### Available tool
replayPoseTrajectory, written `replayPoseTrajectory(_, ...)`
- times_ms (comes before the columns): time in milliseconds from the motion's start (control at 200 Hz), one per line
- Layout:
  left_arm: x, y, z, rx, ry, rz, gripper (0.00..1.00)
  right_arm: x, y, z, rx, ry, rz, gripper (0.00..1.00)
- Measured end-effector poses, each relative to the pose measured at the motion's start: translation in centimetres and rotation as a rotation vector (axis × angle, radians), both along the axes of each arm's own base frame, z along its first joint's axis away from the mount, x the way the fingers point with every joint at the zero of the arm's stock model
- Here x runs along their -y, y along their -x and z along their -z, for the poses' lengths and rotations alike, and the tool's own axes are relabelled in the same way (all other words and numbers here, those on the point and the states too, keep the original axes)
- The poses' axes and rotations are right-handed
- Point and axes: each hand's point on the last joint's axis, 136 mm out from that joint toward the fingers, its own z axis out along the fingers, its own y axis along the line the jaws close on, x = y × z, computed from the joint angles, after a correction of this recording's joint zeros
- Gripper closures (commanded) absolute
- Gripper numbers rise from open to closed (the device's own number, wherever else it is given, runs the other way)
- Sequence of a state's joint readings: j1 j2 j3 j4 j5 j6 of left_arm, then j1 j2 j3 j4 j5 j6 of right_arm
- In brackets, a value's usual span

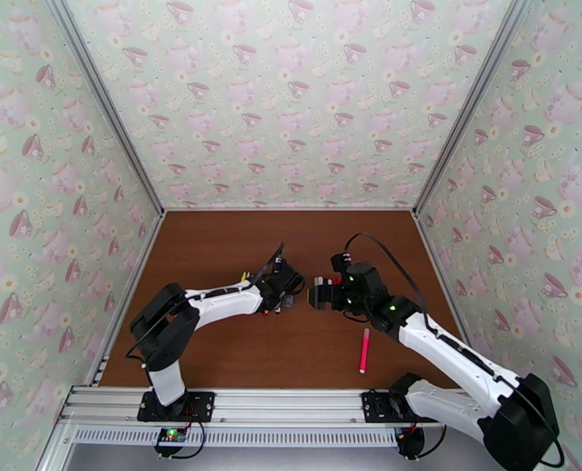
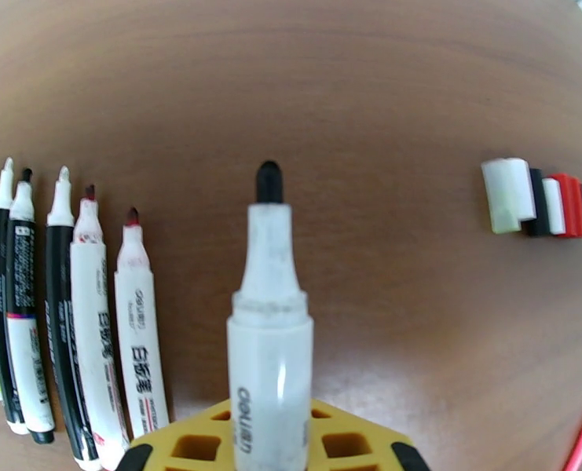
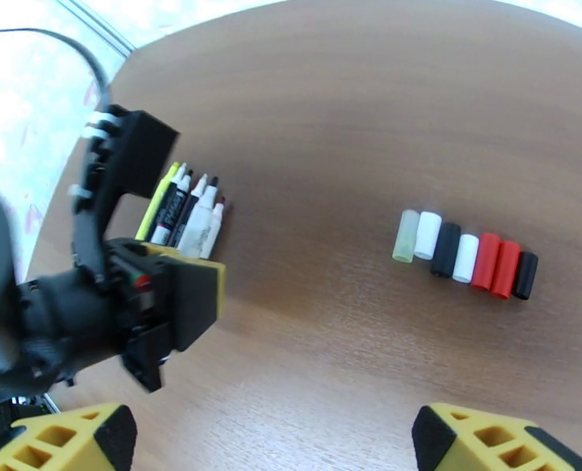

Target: Open the pen caps

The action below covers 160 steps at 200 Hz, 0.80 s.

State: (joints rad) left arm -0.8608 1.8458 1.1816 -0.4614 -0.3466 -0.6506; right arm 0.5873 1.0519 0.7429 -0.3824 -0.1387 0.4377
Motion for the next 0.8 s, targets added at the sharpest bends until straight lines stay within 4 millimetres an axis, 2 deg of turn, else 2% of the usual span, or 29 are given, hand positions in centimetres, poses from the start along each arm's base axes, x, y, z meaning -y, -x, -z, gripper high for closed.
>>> replayPoseTrajectory(180, -0.6, -0.4, 1.2, -0.025, -0.093, -0.018, 0.81, 0.5, 0.5, -0.5, 0.015, -0.004, 0.007, 0.0)
replayPoseTrajectory(391, -1.1, -0.7, 2.1, -0.042, -0.184, -0.027, 0.76, 1.2, 1.2, 0.7, -0.008, 0.016, 0.022, 0.0)
replayPoseTrajectory(496, -1.3, -0.9, 2.2, -0.043, -0.216, -0.03, 0.71, 1.5, 1.5, 1.5, -0.031, 0.024, 0.028, 0.0)
replayPoseTrajectory(801, -2.0, -1.2, 2.2, -0.04, -0.277, -0.041, 0.7, 1.7, 1.6, 2.1, -0.051, 0.038, 0.038, 0.0)
